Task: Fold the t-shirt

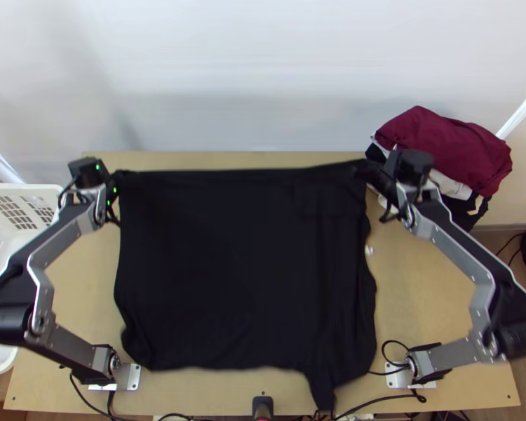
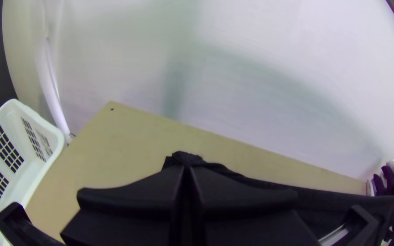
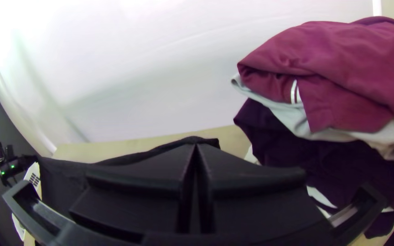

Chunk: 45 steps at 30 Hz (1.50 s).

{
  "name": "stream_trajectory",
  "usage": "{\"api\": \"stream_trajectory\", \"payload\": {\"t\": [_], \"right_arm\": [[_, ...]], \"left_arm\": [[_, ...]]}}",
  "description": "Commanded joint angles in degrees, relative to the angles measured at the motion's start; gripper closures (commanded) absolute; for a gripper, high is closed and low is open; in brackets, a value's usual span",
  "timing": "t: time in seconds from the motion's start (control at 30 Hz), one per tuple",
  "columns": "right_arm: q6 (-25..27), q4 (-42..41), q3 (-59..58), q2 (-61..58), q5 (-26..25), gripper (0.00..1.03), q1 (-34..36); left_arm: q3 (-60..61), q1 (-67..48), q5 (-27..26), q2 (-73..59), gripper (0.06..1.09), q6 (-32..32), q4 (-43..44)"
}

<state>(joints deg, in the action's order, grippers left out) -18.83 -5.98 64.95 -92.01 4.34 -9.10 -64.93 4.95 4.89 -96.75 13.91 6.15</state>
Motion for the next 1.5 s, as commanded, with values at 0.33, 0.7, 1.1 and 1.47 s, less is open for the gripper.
{"api": "stream_trajectory", "payload": {"t": [0.33, 0.7, 1.1, 1.47], "right_arm": [[-0.33, 3.96, 19.87, -16.45, -0.38, 1.00, 1.63], [-0.33, 7.82, 29.97, -23.31, -0.38, 1.00, 1.46], [-3.58, 18.72, 40.52, -28.58, -0.38, 1.00, 1.11], [-3.76, 37.71, 47.82, -27.88, 3.57, 1.00, 1.37]], "left_arm": [[-22.53, 1.38, -0.23, -16.01, 1.04, -0.90, -4.83], [-35.09, 2.70, -0.23, -23.75, 1.04, -0.90, -10.37], [-43.97, 3.49, -2.34, -26.82, 1.04, 0.77, -22.32], [-43.88, 3.22, -9.19, -18.04, 1.04, -1.96, -40.08]]}}
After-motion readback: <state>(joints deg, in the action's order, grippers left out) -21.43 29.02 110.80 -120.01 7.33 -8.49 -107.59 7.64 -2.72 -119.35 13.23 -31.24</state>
